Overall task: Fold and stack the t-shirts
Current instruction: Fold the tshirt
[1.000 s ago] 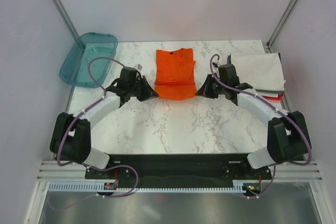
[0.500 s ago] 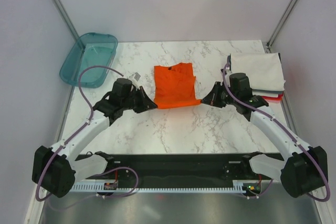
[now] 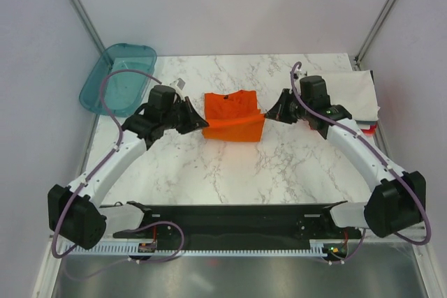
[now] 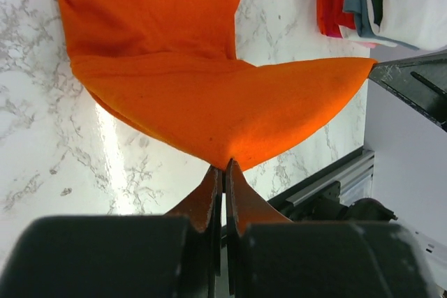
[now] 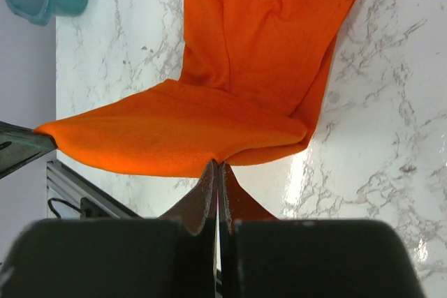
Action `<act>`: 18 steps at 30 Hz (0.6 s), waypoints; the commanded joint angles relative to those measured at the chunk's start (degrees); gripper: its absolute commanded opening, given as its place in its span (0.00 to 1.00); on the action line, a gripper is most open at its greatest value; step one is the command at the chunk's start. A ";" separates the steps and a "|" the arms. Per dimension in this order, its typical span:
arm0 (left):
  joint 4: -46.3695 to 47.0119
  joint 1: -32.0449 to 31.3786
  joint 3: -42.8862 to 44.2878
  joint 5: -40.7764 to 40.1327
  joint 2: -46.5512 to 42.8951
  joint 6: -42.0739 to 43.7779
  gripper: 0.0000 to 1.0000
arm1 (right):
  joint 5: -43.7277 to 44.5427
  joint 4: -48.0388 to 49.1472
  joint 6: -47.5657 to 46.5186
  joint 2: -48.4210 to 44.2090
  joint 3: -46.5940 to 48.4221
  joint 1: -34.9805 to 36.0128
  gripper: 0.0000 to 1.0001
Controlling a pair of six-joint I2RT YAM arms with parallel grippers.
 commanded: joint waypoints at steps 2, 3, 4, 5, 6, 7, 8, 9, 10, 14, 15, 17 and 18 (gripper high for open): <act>-0.75 1.77 5.19 -1.84 4.91 3.31 0.02 | 4.00 0.26 -1.59 6.51 6.93 -0.42 0.00; -0.75 2.12 5.98 -2.01 6.23 3.74 0.02 | 4.10 0.26 -1.77 7.66 7.73 -0.51 0.00; -0.83 2.73 7.47 -1.84 8.50 4.01 0.02 | 4.10 0.26 -1.77 8.81 8.52 -0.77 0.00; -0.75 3.08 8.26 -0.88 10.01 4.36 0.02 | 3.93 0.26 -1.85 11.08 10.01 -0.94 0.00; -0.83 3.44 9.06 -0.52 11.15 4.63 0.02 | 3.84 0.35 -1.77 12.23 10.72 -1.12 0.00; -0.83 4.14 10.63 -0.35 13.51 4.80 0.02 | 3.75 0.35 -1.77 13.20 11.42 -1.30 0.00; -0.75 4.58 11.34 -0.17 14.41 4.89 0.02 | 3.84 0.35 -1.94 14.78 12.82 -1.38 0.00; -0.75 4.93 12.13 0.27 15.37 5.33 0.02 | 4.01 0.35 -1.77 15.58 13.44 -1.82 0.00; -0.75 5.89 13.62 0.71 16.43 5.42 0.02 | 4.01 0.35 -1.77 16.37 14.23 -2.09 0.00; -0.75 8.09 17.41 1.94 21.69 6.21 0.02 | 4.01 0.26 -1.68 21.19 18.79 -3.67 0.00; -0.75 8.53 18.20 2.20 22.49 6.38 0.02 | 3.75 0.26 -1.68 22.17 19.68 -4.02 0.00; -0.74 9.68 20.31 2.38 24.34 6.47 0.02 | 3.40 0.26 -1.42 25.06 22.13 -4.46 0.00; -0.66 9.94 21.01 2.56 26.17 6.39 0.02 | 3.48 0.26 -1.33 26.03 22.93 -4.55 0.00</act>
